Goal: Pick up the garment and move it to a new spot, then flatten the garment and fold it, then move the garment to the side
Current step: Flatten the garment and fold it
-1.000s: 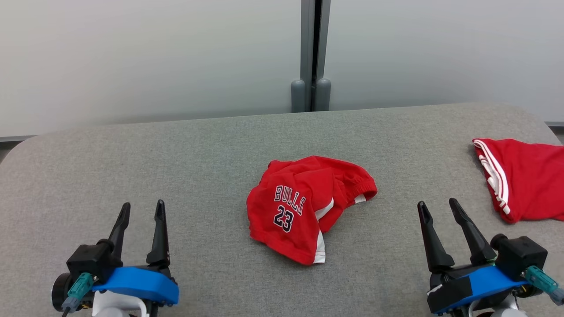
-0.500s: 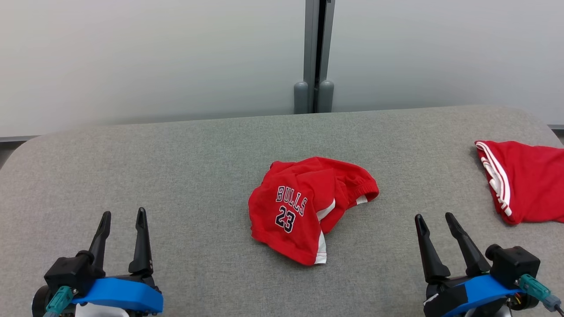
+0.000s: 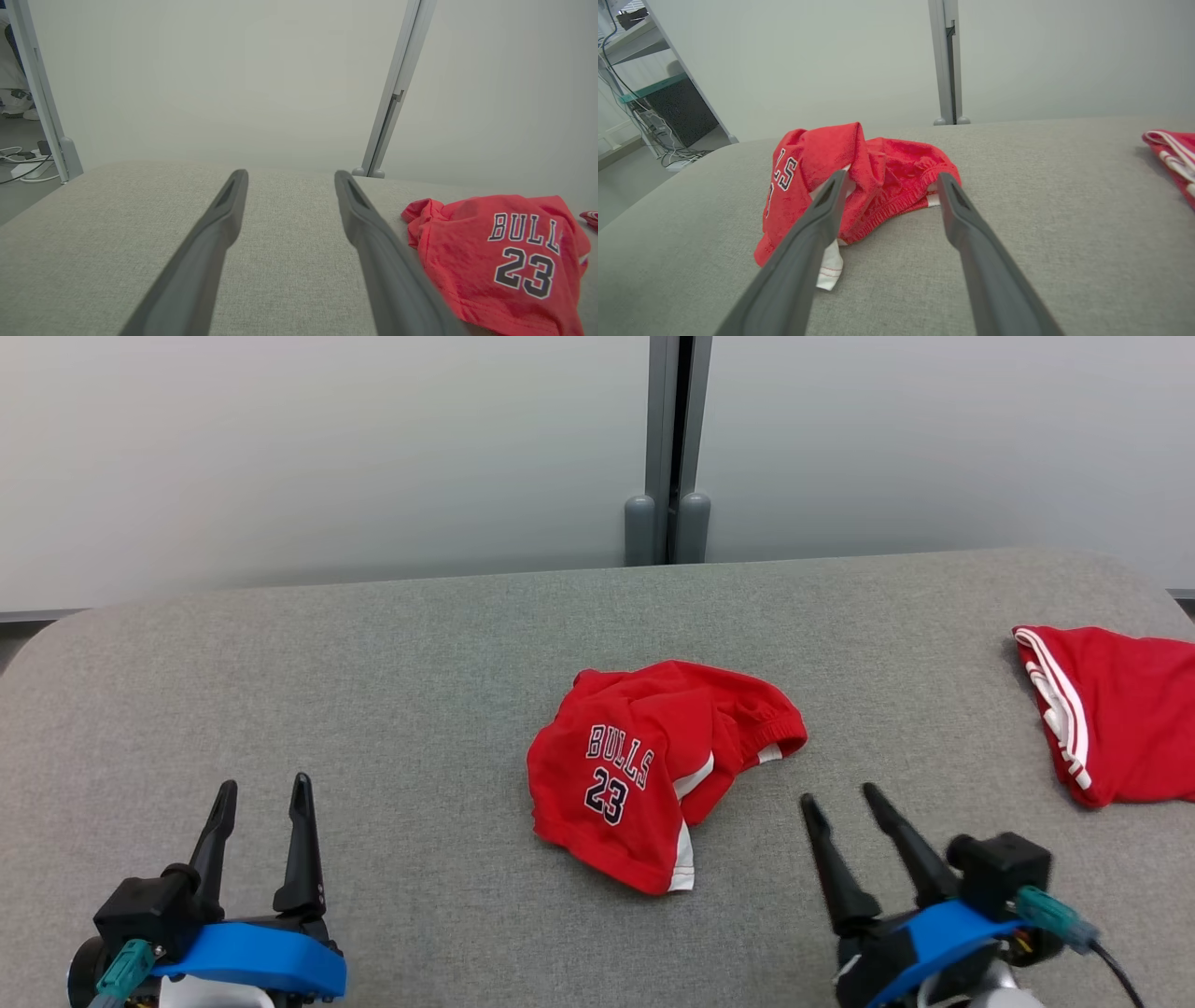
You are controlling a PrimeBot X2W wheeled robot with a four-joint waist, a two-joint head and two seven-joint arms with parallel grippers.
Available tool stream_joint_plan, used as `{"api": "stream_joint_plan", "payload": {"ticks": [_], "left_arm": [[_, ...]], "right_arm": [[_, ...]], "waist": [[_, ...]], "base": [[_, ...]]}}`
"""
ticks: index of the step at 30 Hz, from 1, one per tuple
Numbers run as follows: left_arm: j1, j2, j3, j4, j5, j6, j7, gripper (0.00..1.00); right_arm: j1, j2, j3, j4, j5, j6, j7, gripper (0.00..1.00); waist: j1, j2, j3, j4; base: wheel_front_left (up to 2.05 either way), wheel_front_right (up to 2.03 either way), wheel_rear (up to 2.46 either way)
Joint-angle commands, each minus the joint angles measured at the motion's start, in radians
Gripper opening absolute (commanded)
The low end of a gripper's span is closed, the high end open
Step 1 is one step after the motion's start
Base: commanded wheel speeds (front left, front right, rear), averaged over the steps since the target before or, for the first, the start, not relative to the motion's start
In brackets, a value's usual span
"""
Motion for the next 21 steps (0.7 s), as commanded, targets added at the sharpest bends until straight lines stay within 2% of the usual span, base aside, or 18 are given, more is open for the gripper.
{"api": "stream_joint_plan", "payload": {"ticks": [1,6,12,21], "left_arm": [[-0.012,0.009,-0.001,-0.008,-0.003,0.005,0.004,1.00],[-0.024,0.009,-0.003,-0.020,-0.002,0.008,0.006,1.00],[-0.039,0.002,-0.016,-0.027,-0.001,0.005,0.010,1.00],[-0.066,-0.005,-0.035,-0.017,0.006,-0.007,0.009,1.00]], "right_arm": [[-0.030,0.000,0.045,0.016,0.008,0.000,0.031,1.00],[-0.113,0.004,0.176,0.088,0.052,0.000,0.110,1.00],[-0.224,0.014,0.278,0.224,0.098,0.000,0.106,1.00],[-0.367,0.017,0.334,0.436,0.111,0.000,0.065,1.00]], "waist": [[0.0000,0.0000,0.003,-0.001],[0.0000,0.0000,0.019,0.009],[0.0000,0.0000,0.043,0.040],[0.0000,0.0000,0.068,0.086]], "base": [[0.00,0.00,0.00],[0.00,0.00,0.00],[0.00,0.00,0.00],[0.00,0.00,0.00]]}}
